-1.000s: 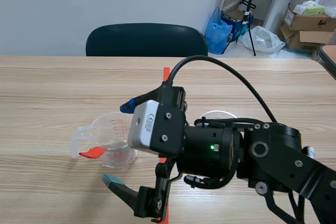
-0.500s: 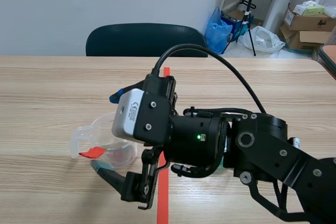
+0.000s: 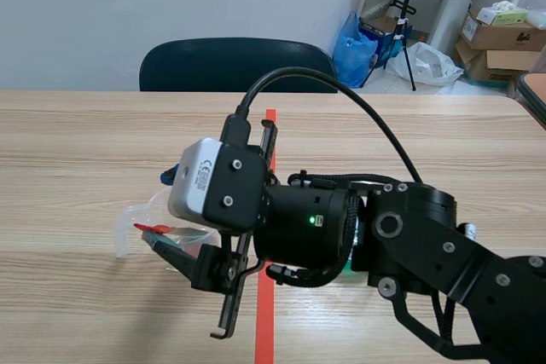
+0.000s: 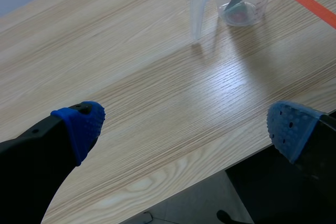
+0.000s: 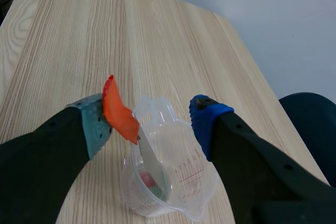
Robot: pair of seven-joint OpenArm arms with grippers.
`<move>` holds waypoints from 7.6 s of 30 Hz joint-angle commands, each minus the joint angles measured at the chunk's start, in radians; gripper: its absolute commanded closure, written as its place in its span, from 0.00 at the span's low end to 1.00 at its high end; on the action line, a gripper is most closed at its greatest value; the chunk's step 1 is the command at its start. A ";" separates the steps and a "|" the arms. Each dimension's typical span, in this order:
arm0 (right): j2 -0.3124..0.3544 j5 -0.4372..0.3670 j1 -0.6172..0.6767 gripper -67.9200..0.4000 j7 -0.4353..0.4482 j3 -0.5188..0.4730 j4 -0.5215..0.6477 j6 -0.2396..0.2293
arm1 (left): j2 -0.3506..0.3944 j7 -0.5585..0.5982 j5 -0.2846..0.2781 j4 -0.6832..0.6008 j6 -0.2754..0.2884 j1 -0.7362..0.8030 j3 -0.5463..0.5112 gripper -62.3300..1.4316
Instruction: Do the redox reaction experiment
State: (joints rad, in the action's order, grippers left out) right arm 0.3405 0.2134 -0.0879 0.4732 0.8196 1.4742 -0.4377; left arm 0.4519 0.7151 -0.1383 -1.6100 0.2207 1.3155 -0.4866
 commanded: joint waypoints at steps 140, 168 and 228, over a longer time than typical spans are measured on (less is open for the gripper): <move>-0.003 -1.037 -0.413 0.99 -1.058 -0.081 0.410 0.079 | 0.000 0.019 -0.006 -0.019 0.002 0.001 0.004 0.00; -0.003 -1.037 -0.413 0.98 -1.058 -0.081 0.410 0.079 | 0.000 0.019 -0.006 -0.019 0.003 0.001 0.004 0.00; 0.640 -1.127 0.191 0.98 -0.726 -0.674 0.620 0.052 | 0.000 0.022 -0.006 -0.019 0.003 0.001 0.004 0.00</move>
State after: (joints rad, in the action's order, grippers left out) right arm 0.9726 -0.9028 0.1112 -0.2752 0.1577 2.0766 -0.3859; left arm 0.4522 0.7158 -0.1383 -1.6108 0.2207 1.3155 -0.4858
